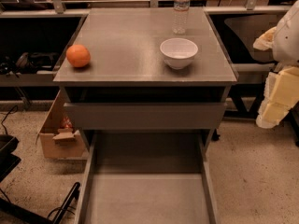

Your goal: Place orange into middle drawer

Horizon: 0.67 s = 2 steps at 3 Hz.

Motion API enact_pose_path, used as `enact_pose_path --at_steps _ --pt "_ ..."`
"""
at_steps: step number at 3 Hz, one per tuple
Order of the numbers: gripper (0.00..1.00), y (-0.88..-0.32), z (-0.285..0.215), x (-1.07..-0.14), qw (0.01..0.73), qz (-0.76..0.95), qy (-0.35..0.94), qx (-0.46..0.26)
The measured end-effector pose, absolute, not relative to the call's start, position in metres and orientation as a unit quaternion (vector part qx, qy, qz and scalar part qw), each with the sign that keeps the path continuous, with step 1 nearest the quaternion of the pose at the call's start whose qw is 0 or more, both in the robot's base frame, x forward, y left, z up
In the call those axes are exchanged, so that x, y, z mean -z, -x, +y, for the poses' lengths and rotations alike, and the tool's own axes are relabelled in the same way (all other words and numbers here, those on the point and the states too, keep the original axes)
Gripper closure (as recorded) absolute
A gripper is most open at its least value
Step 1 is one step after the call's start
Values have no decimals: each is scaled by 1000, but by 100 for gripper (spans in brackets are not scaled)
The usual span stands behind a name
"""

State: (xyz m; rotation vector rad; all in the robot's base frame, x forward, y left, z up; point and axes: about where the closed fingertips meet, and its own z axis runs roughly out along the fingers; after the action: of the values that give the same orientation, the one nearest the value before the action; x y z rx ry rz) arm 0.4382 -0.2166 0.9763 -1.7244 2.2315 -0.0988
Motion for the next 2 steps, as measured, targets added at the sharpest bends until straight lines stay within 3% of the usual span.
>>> enact_pose_path --at_steps 2 --pt "0 -467 -205 -965 174 785 593 35"
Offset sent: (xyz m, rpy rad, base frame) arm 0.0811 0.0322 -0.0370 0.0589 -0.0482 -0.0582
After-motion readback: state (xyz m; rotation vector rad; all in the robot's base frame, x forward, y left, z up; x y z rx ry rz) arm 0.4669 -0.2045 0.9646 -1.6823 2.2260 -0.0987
